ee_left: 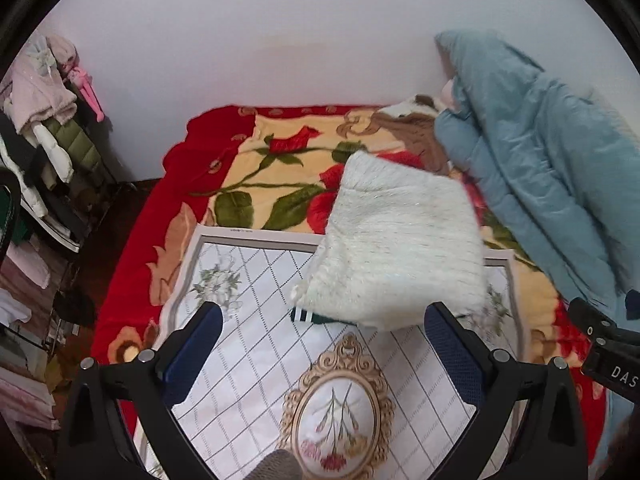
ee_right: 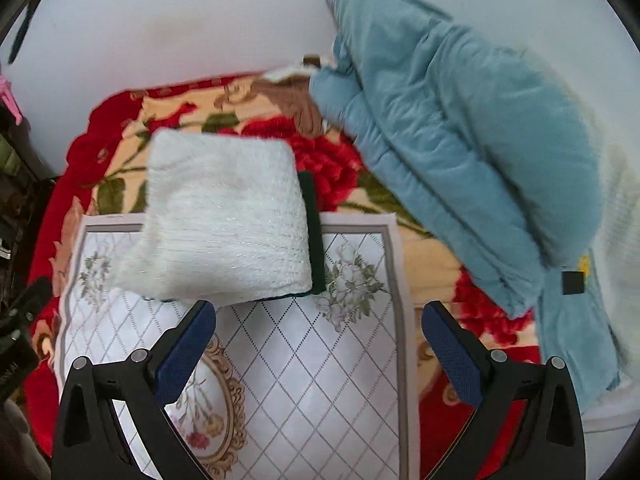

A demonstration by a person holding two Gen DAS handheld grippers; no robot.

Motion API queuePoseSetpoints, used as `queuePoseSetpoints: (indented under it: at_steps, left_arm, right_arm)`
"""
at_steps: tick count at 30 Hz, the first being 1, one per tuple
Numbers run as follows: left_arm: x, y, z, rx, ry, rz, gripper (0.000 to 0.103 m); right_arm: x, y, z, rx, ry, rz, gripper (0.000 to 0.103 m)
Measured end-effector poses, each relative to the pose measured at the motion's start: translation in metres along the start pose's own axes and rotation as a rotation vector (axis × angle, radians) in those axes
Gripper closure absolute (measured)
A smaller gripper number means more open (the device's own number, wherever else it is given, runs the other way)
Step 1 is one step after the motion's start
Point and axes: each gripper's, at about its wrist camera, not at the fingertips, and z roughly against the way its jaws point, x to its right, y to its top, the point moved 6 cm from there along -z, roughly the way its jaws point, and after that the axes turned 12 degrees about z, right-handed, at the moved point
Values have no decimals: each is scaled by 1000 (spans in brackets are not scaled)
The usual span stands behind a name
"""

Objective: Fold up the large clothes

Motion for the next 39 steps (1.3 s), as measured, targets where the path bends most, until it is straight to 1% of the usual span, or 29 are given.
queuePoseSetpoints:
  at_steps: [5,7,9,10,15,17,21,26,29,31,34,39]
  left_arm:
    - [-8,-9,78,32,-45,-4,0]
    - [-11,-13,109,53,-48,-3,0]
    - [-15,-16,138,67,-59,4,0]
    - [-17,-17,147,75,-57,8,0]
    - [-26,-24,201,124,-58,31,0]
    - [-29,-25,216,137,-54,43,0]
    - [-30,-30,246,170,-54,39,0]
    - [-30,-34,268,187,-61,42,0]
    - [-30,-35,277,198,-53,42,0]
    - [-30,-37,281,189,-60,50,0]
    - [-30,-40,284,159,-63,57,0]
    - [-31,-41,290,147,-46,55,0]
  right_arm:
    - [1,-26,108,78,-24,-12,0]
    - [4,-37,153,111,-32,-33,0]
    - [7,-45,184,134,-36,-51,0]
    - [10,-51,207,155,-49,-55,0]
    - [17,-69,277,227,-67,-59,0]
    - [20,-78,302,249,-54,-65,0]
    - [23,-90,336,274,-40,-57,0]
    - [25,-102,370,305,-29,-46,0]
    - [27,-105,384,325,-43,-35,0]
    - [29,-105,392,332,-49,-32,0]
    - [29,-105,400,330,-32,-19,0]
    - [29,-101,403,317,-21,-5,0]
